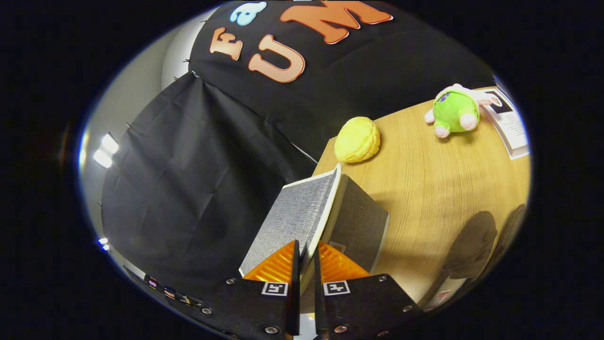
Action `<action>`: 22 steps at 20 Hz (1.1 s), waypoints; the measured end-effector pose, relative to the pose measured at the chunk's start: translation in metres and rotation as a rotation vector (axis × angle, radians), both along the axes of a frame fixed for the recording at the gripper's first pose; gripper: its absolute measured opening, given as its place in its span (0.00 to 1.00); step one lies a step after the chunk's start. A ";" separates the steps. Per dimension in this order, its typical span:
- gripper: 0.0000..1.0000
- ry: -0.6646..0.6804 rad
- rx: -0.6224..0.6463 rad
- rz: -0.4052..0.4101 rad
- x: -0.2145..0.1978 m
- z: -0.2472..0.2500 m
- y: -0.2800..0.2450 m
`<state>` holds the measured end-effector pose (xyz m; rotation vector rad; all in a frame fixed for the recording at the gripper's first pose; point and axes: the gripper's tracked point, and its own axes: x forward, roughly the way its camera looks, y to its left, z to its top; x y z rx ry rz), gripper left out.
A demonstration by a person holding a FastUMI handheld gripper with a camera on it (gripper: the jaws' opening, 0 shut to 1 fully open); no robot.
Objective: Open the storage box then place both shoes into the box .Put the left shoe in first, then the right shoe, with the right side of both shoes facing outward in a uniform manner.
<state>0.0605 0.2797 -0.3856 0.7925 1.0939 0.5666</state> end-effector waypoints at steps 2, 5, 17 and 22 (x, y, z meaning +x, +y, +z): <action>0.13 -0.013 0.017 0.002 0.005 0.016 0.004; 0.13 -0.036 0.038 -0.005 0.013 0.041 0.012; 0.13 -0.126 0.032 0.025 0.040 0.116 0.095; 0.13 -0.152 0.014 0.046 0.044 0.140 0.145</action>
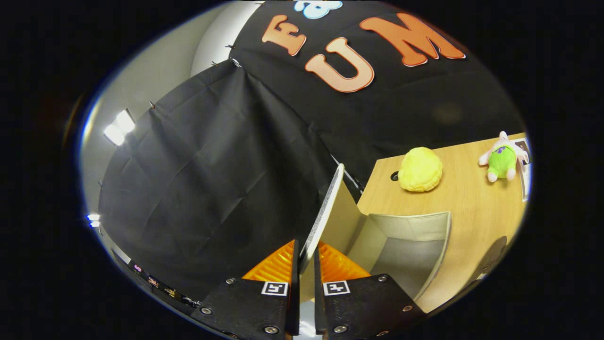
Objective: Open the storage box then place both shoes into the box .Put the left shoe in first, then the right shoe, with the right side of both shoes facing outward in a uniform manner.
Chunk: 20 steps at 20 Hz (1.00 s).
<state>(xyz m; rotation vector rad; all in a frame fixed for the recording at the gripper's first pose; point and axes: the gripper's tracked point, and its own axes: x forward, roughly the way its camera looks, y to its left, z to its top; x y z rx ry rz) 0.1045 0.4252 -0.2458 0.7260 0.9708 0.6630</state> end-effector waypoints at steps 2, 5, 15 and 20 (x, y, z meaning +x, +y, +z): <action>0.13 0.005 0.005 0.009 0.003 0.004 0.024; 0.13 0.013 0.013 0.022 0.005 0.005 0.058; 0.88 0.014 -0.067 -0.009 -0.007 -0.008 0.077; 0.97 -0.055 -0.230 -0.082 -0.004 -0.010 0.003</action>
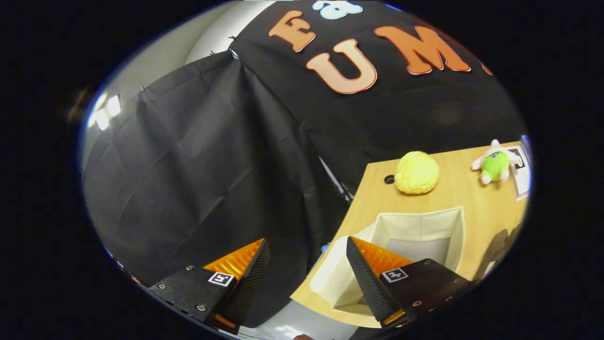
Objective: Open the storage box then place both shoes into the box .Put the left shoe in first, then the right shoe, with the right side of both shoes facing outward in a uniform manner.
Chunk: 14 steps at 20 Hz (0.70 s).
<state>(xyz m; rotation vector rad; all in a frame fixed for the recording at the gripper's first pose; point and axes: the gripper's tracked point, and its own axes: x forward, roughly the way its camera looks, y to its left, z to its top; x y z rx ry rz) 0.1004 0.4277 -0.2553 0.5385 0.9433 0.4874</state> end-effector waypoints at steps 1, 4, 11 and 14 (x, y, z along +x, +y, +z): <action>0.98 -0.013 -0.050 -0.007 -0.007 -0.003 -0.020; 0.98 -0.039 -0.175 -0.004 -0.023 -0.014 -0.079; 0.97 0.038 -0.338 -0.005 -0.069 -0.058 -0.196; 0.96 0.091 -0.342 -0.021 -0.084 -0.079 -0.226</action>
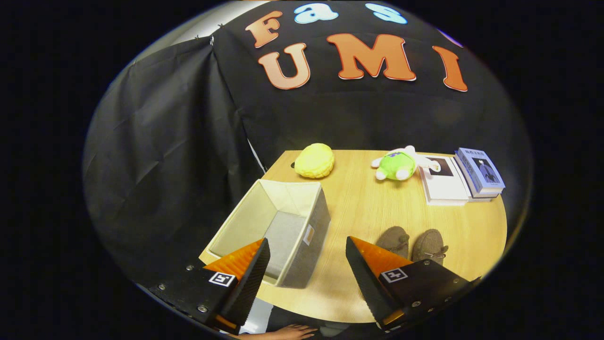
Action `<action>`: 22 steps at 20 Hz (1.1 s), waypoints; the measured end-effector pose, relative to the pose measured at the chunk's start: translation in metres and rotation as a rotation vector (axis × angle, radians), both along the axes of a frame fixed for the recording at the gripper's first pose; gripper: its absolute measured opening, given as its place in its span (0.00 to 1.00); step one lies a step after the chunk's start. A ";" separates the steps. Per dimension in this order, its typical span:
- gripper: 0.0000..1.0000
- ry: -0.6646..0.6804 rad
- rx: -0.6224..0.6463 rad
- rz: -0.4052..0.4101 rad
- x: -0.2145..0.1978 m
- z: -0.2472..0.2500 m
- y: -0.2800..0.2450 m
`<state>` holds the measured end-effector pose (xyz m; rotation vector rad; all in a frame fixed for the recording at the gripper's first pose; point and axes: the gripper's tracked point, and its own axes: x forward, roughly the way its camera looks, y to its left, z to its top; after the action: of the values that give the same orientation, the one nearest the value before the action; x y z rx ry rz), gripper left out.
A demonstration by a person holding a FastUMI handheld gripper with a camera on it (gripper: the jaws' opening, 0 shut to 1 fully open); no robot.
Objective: Open the storage box then place both shoes into the box .Put the left shoe in first, then the right shoe, with the right side of both shoes facing outward in a uniform manner.
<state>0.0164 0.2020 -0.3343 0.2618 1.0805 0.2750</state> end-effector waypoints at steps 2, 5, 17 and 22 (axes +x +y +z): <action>0.95 0.012 -0.019 -0.013 -0.005 -0.012 -0.018; 0.91 0.037 -0.051 -0.018 -0.018 -0.031 -0.040; 0.71 0.131 -0.172 -0.074 -0.058 -0.125 -0.099; 0.64 0.153 -0.199 -0.115 -0.056 -0.155 -0.114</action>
<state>-0.0398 0.0879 -0.4891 0.1676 1.2302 0.0434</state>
